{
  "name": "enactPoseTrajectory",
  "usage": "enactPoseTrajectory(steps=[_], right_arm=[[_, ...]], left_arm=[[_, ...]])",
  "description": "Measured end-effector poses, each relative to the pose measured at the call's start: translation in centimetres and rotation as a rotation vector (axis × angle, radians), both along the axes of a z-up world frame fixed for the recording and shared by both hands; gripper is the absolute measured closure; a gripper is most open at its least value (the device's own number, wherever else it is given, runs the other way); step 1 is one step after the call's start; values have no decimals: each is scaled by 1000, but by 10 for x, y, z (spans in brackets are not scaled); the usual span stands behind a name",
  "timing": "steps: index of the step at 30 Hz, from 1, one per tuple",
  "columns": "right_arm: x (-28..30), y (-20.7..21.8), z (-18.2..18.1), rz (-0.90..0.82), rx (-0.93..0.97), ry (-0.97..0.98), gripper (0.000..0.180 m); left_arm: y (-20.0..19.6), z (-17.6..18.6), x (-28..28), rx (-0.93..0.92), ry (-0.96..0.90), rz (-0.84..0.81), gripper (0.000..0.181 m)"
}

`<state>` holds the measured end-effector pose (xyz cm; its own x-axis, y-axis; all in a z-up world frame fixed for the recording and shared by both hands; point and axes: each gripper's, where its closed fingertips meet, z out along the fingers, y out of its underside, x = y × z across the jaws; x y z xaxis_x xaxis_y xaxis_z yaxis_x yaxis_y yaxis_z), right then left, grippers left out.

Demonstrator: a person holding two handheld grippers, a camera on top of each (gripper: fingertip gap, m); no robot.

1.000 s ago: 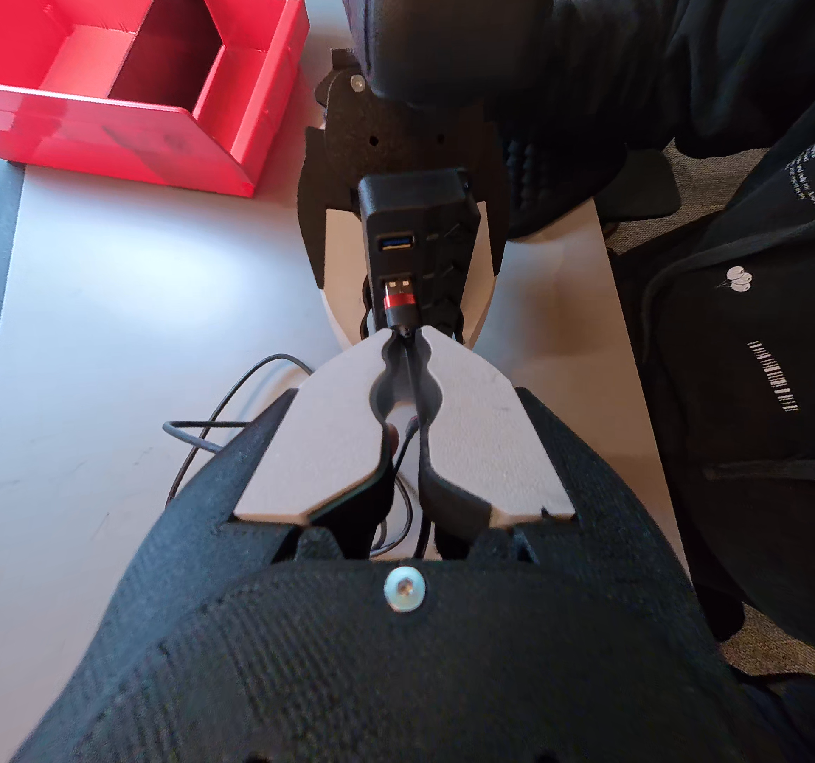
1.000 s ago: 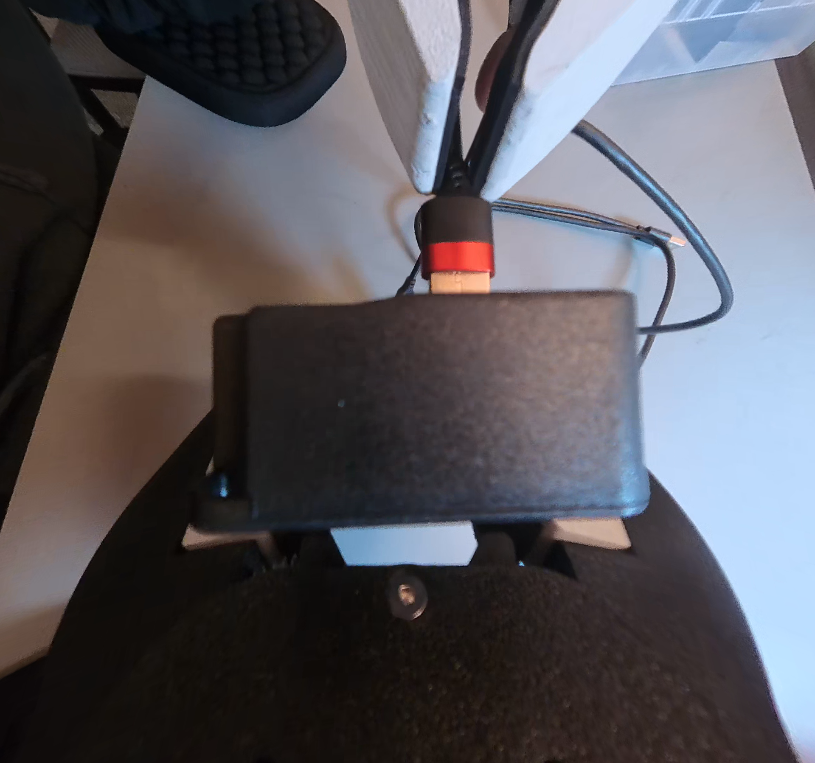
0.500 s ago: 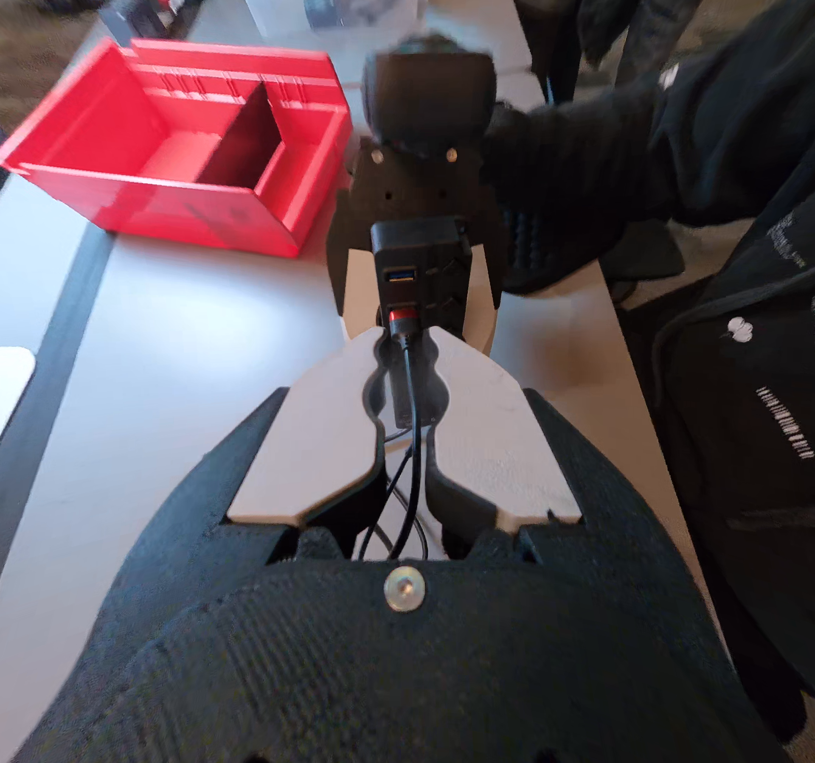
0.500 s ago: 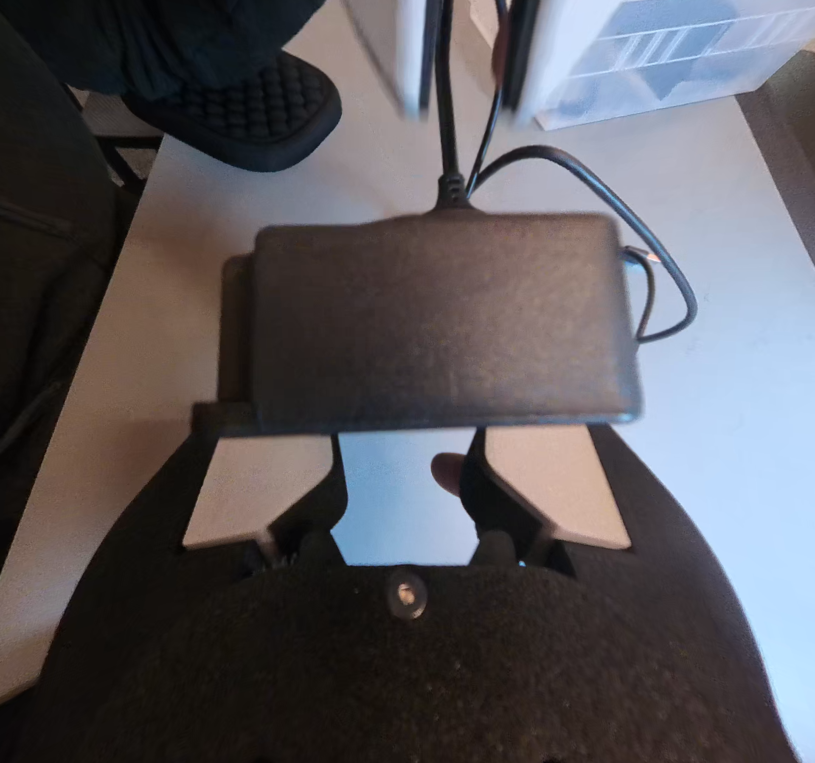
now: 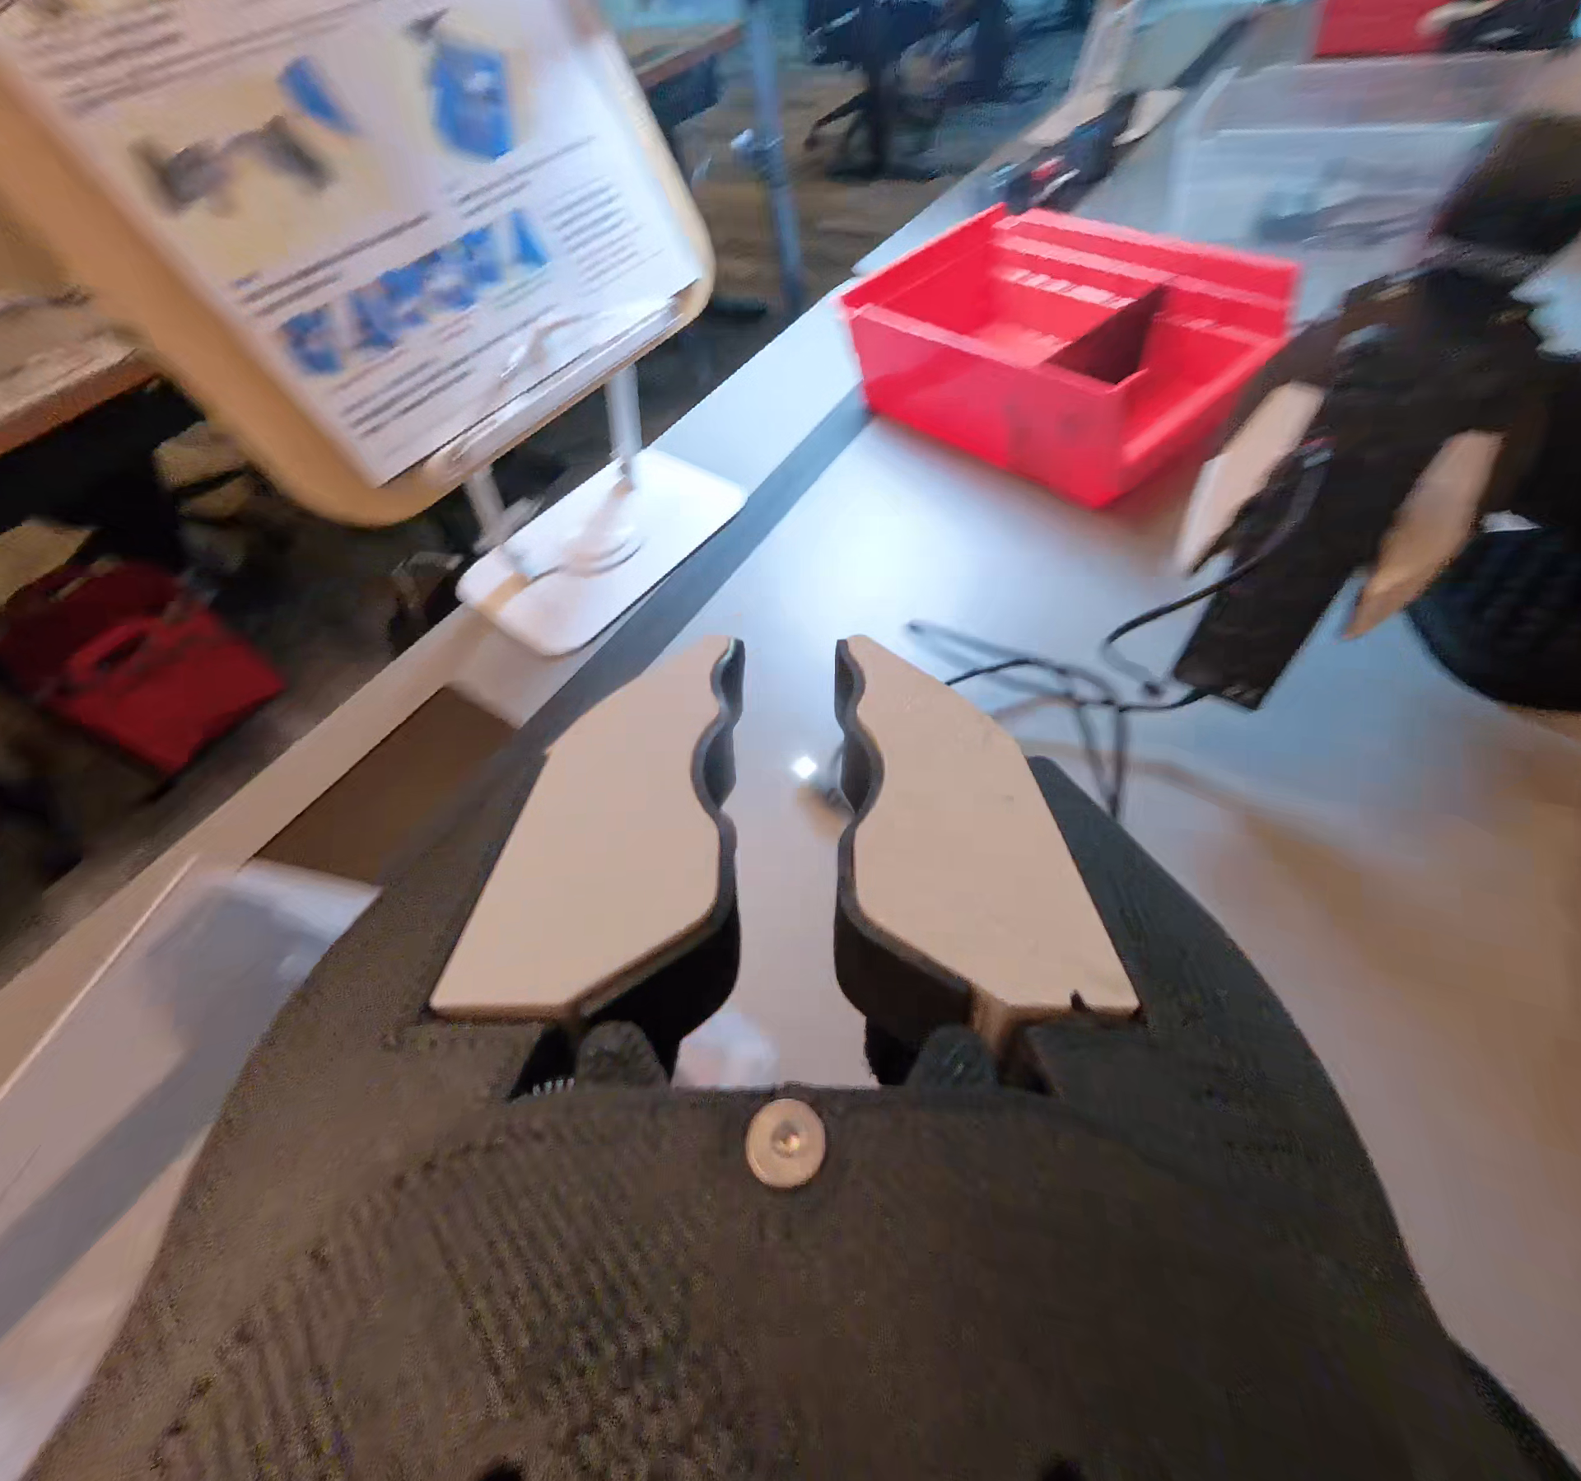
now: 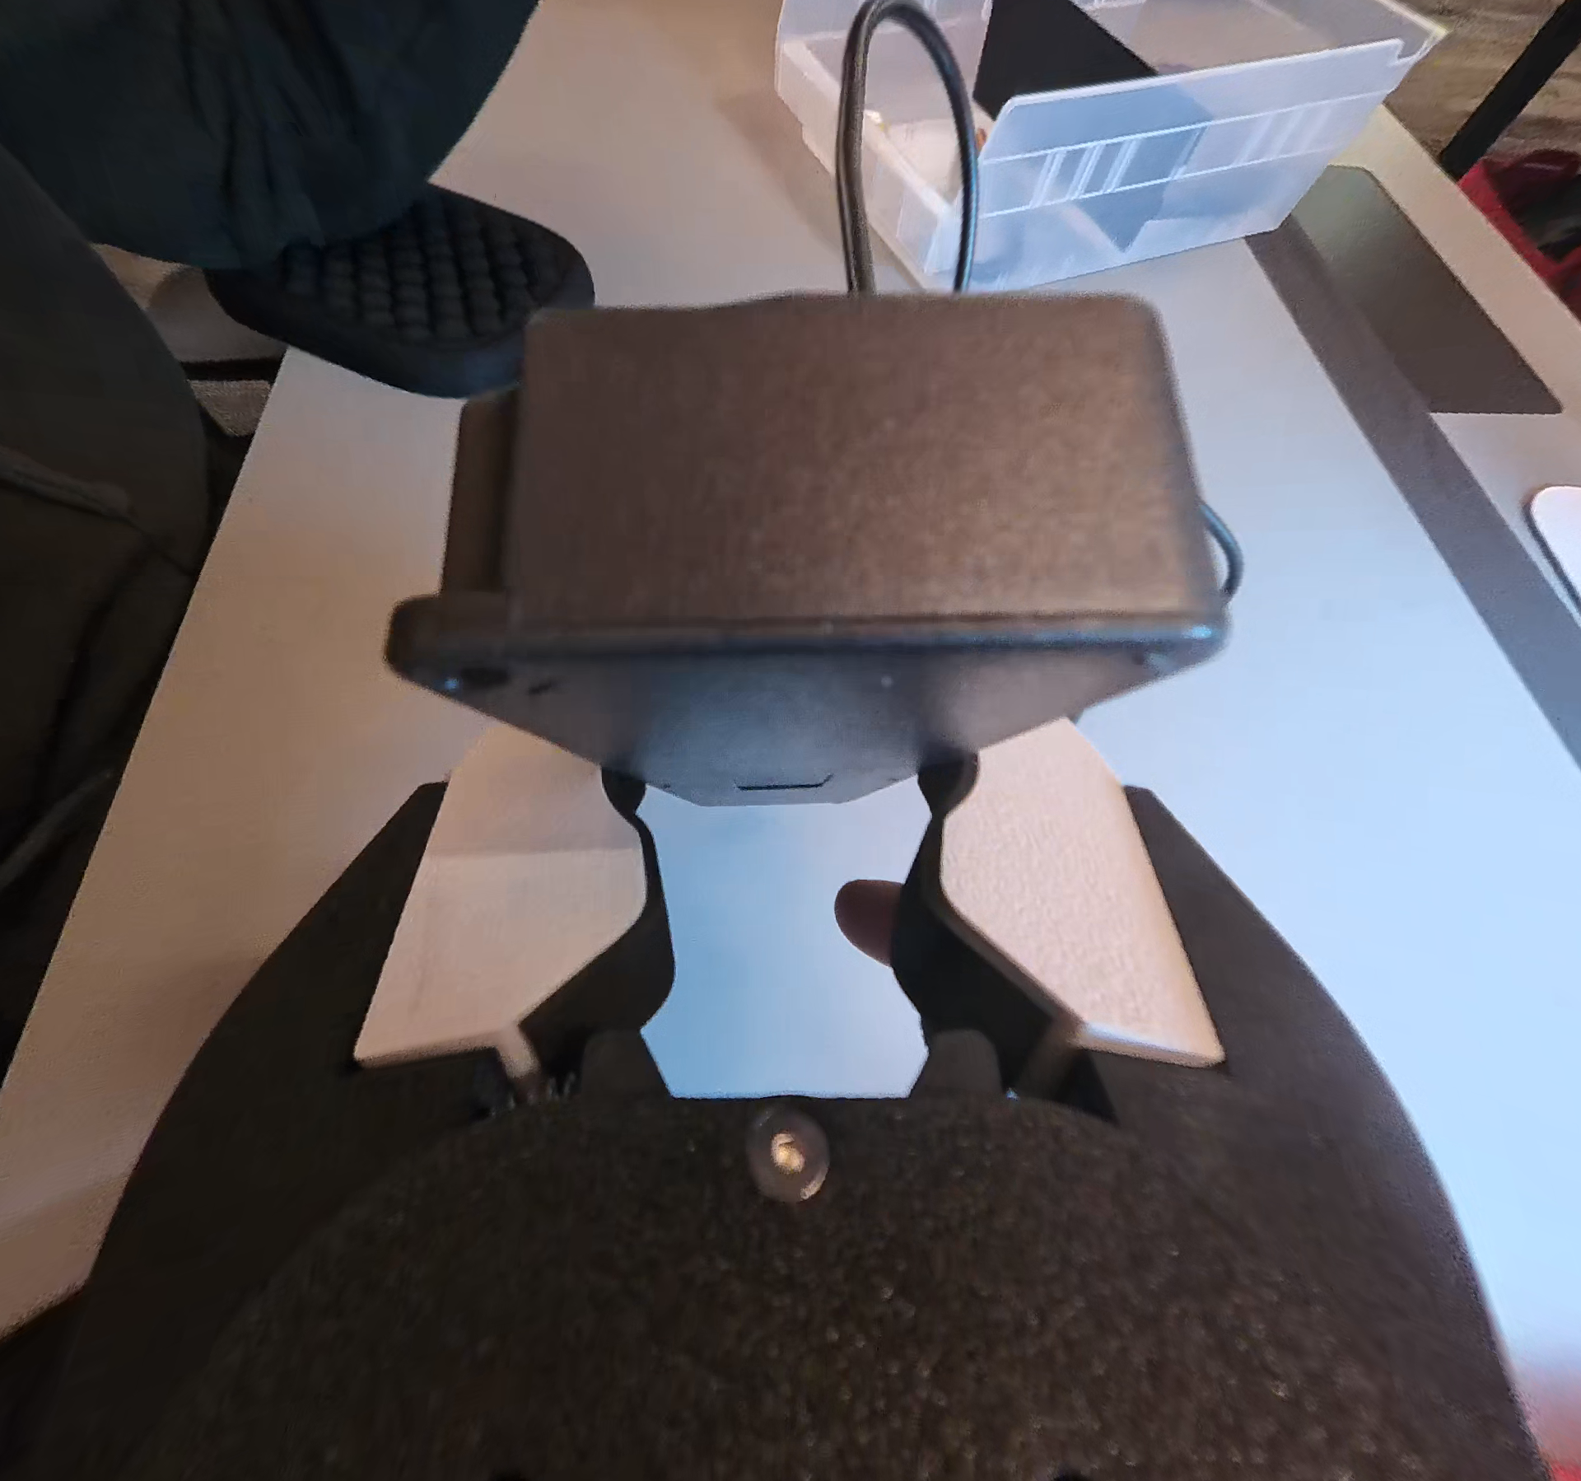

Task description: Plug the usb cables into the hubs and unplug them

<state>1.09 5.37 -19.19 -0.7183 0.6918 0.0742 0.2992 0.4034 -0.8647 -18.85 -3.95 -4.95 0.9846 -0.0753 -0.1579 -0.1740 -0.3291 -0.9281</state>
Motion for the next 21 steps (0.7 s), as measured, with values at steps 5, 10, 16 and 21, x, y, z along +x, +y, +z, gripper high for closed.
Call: enactPoseTrajectory(steps=[5, 10, 16, 21], right_arm=[[5, 11, 11, -18, 0, 30, 116], [4, 13, 6, -28, 12, 18, 116], [1, 11, 2, -23, -6, 6, 116], [-1, 13, -5, -25, -15, -15, 116]], left_arm=[[-43, -56, -85, -320, 10, 158, 161], [-90, -158, -143, -780, 71, 228, 160], [-155, -230, -158, -1272, 178, 89, 155], [-180, -246, -163, -1504, 285, -6, 151]])
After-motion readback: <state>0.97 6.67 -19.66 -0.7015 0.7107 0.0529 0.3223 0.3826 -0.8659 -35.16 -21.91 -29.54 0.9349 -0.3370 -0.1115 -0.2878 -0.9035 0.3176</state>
